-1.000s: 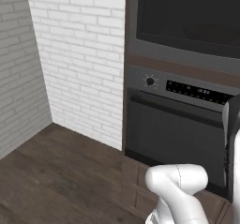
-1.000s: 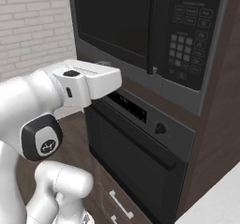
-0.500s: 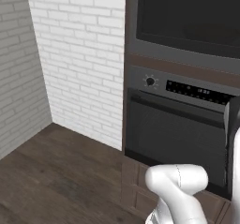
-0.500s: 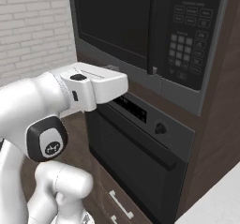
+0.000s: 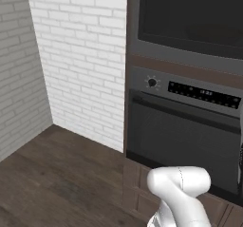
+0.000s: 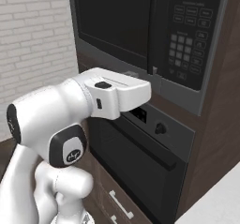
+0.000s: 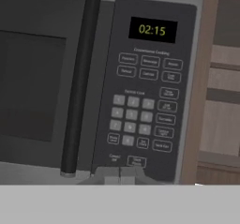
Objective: Pick the carrot from the sink and place it in the bowl. Then pick the bowl and place it in the microwave. Then close the microwave door and press the start button.
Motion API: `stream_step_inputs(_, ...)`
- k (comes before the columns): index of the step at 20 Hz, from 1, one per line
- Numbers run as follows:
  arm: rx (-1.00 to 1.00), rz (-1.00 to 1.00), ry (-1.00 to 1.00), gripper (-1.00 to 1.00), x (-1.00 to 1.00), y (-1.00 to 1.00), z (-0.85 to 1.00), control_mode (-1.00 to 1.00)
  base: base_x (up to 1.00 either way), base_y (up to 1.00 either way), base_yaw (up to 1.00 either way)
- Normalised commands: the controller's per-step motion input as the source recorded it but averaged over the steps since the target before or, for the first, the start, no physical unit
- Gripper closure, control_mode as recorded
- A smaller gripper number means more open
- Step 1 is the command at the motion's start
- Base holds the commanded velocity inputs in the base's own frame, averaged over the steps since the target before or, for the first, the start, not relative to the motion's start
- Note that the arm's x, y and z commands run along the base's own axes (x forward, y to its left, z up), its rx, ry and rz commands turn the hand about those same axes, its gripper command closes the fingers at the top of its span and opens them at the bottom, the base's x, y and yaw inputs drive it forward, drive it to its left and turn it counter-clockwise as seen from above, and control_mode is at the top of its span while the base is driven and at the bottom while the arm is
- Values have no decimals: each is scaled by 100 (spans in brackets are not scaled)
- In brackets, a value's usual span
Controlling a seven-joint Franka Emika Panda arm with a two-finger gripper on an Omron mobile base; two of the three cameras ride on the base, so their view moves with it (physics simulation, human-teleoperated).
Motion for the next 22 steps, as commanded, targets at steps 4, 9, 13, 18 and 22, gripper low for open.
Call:
stream_step_inputs(4, 0, 0, 1, 100, 0, -30, -16, -100, 0, 0, 0)
stream_step_inputs(9, 0, 0, 2, 100, 2, -12, -22, -100, 0, 0, 0)
stream_step_inputs(13, 0, 0, 0, 100, 17, -6, -8, -100, 0, 0, 0)
stream_step_inputs(18, 0, 0, 1, 100, 7, -29, -4, -100, 0, 0, 0)
stream_step_inputs(22, 0, 0, 5, 100, 7, -20, -7, -100, 0, 0, 0)
